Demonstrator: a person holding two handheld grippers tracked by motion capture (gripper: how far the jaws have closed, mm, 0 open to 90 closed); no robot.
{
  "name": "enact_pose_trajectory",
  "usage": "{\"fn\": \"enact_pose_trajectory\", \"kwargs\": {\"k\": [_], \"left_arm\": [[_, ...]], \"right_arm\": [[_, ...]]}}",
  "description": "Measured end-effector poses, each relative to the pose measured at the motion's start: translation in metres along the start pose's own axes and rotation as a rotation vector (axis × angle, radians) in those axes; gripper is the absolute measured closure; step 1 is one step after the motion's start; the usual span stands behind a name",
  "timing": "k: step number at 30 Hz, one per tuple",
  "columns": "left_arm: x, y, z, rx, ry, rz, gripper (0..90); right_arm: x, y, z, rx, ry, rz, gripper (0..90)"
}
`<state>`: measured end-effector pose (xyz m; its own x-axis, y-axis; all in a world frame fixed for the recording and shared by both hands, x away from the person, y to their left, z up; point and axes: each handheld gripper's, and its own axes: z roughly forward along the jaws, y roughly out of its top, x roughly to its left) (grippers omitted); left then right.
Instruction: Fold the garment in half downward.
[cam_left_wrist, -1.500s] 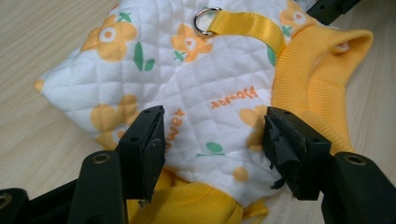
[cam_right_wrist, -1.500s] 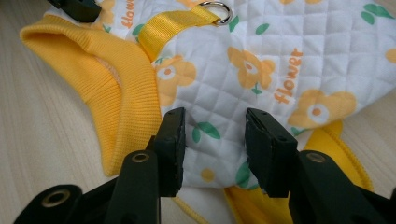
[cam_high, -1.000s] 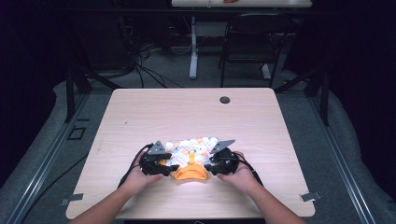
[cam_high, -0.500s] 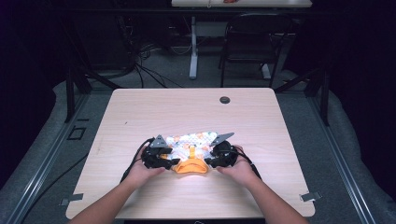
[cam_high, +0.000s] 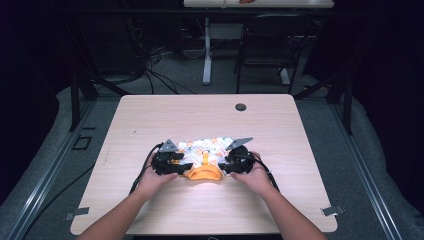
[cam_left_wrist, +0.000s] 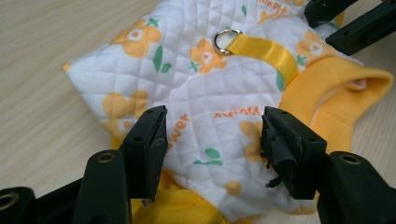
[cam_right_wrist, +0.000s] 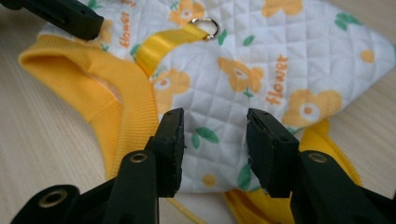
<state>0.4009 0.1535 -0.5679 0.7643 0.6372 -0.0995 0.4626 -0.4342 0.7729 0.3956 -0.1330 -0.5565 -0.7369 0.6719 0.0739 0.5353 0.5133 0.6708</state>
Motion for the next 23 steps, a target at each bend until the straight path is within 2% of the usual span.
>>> {"fn": "enact_pose_trajectory", "kwargs": {"k": [3,5,9,12,18,19,21,23], "left_arm": [[-0.001,0.005,-0.008,-0.007,0.007,-0.008,43.0],[-0.002,0.007,-0.014,-0.011,0.008,-0.018,43.0],[-0.007,0.007,-0.029,-0.015,0.018,-0.011,43.1],[-0.014,0.003,-0.04,-0.023,0.009,0.006,43.2],[-0.027,-0.011,-0.051,-0.04,0.001,0.016,44.2],[-0.029,-0.014,-0.052,-0.044,-0.004,0.002,44.2],[-0.032,-0.02,-0.055,-0.041,-0.008,0.006,44.2],[-0.034,-0.023,-0.059,-0.044,-0.002,0.011,44.2]], "right_arm": [[0.003,0.002,-0.009,-0.031,0.002,-0.011,56.1],[0.005,0.003,-0.014,-0.036,-0.006,-0.019,55.7],[0.012,0.002,-0.028,-0.034,-0.02,-0.037,55.0],[0.019,-0.001,-0.036,-0.026,-0.042,-0.077,54.0],[0.033,-0.014,-0.046,-0.013,-0.04,-0.098,53.3],[0.036,-0.017,-0.047,-0.016,-0.047,-0.098,53.3],[0.04,-0.023,-0.051,-0.016,-0.043,-0.094,53.2],[0.043,-0.029,-0.054,-0.039,-0.038,-0.07,53.0]]}}
